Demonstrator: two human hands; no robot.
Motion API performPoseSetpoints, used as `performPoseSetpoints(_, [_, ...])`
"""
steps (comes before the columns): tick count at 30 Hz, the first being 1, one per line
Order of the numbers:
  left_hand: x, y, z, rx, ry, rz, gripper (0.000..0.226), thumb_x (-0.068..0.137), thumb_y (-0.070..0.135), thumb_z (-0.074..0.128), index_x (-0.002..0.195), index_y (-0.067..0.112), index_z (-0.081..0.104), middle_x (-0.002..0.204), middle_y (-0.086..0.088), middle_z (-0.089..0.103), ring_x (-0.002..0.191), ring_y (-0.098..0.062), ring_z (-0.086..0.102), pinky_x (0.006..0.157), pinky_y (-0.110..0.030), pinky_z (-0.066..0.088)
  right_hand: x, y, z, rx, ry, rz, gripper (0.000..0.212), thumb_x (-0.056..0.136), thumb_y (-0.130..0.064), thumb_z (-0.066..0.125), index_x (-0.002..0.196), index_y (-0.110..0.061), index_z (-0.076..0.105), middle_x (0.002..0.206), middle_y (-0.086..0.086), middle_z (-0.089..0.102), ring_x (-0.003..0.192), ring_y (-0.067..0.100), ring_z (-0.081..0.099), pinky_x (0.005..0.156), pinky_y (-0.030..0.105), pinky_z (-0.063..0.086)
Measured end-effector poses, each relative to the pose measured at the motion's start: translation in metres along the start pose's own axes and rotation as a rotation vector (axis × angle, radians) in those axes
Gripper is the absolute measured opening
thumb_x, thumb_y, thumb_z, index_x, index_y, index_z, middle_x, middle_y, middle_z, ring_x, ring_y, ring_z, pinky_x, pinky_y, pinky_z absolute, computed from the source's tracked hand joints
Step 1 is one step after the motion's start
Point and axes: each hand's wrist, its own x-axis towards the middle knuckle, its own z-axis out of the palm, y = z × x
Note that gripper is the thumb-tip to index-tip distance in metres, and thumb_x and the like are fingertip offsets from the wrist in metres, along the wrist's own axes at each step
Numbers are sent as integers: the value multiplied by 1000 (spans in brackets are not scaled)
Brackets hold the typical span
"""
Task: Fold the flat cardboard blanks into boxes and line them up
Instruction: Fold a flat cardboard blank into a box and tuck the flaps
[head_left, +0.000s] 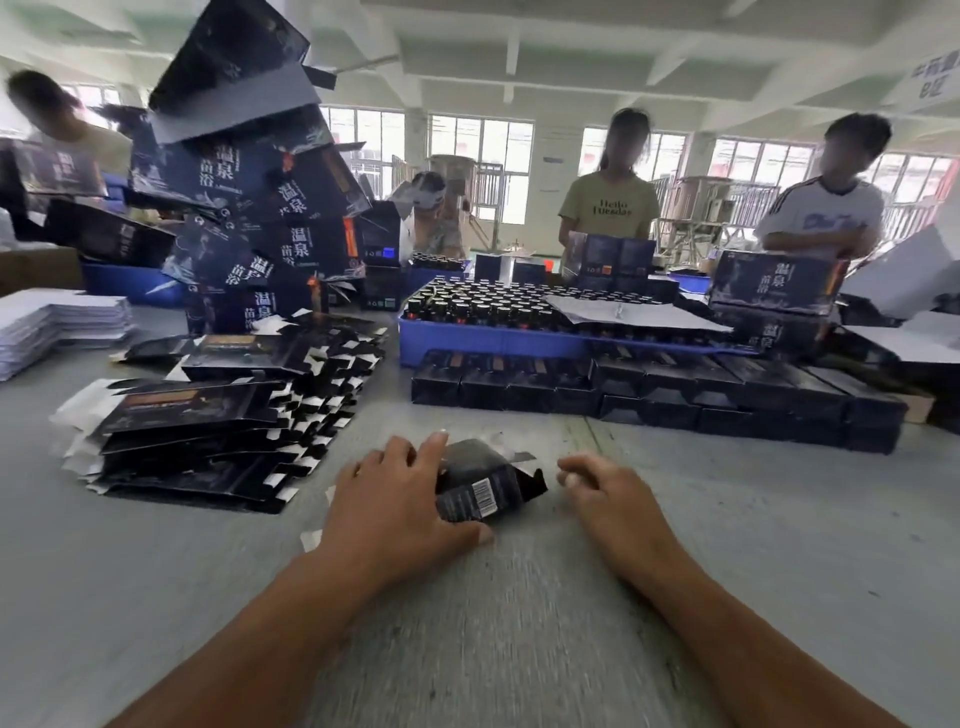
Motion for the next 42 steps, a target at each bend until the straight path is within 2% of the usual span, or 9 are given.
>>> performPoseSetpoints(4, [1,7,-2,48,146,84,114,69,85,57,157,31,8,149,4,35,137,-20,36,115,-43,30,0,-1,-6,211,66,50,20,100,-28,60,118,-24,66,101,-16,66,95,-2,62,73,10,43])
performPoseSetpoints(9, [-2,8,-3,70,242,155,96,78,71,62,155,30,22,145,6,33,135,-18,36,117,-40,23,-2,-9,-10,559,62,137,7,95,-22,68,102,-20,70,94,0,76,83,12,75,69,20,56])
performPoseSetpoints(13, [-6,8,-5,24,318,233,74,82,59,63,145,29,40,141,5,41,131,-19,40,116,-39,23,-5,-14,-13,652,-18,166,9,91,-10,71,98,-14,67,87,2,77,79,18,75,69,32,62])
performPoseSetpoints(19, [-9,14,-7,4,383,309,70,77,47,75,137,22,49,134,3,56,126,-21,50,112,-40,30,-10,-25,-20,592,-180,65,14,97,-12,63,106,-19,71,98,0,78,91,18,75,81,36,62])
performPoseSetpoints(26, [-11,19,-7,11,367,357,97,71,52,81,150,30,30,137,3,49,126,-22,45,113,-41,31,-17,-34,-25,524,-145,12,25,98,-10,61,110,-31,67,95,-8,78,84,12,76,62,23,58])
performPoseSetpoints(29, [-14,24,-7,-30,340,392,102,74,66,72,155,36,18,146,6,40,133,-18,33,117,-40,24,-24,-29,-30,490,-120,-8,25,99,-12,61,112,-33,65,95,-9,78,82,11,75,62,20,56])
performPoseSetpoints(34, [-22,33,-10,-99,307,454,89,80,79,40,155,38,14,154,14,29,142,-11,22,121,-38,16,-37,-23,-33,458,-133,-37,28,99,-11,61,115,-34,64,96,-9,77,85,12,74,66,22,58])
performPoseSetpoints(37, [-23,32,-11,-67,321,481,85,84,70,52,154,42,14,156,12,29,145,-15,24,120,-37,13,-39,-23,-36,435,-109,-66,30,99,-8,60,114,-33,65,96,-11,77,84,10,74,62,20,56])
performPoseSetpoints(42, [-24,35,-14,-7,433,555,81,81,52,72,151,40,33,152,-4,42,138,-28,39,111,-44,28,-41,-26,-38,337,-50,-150,40,99,-7,59,105,-47,61,95,-15,74,84,5,71,60,20,56])
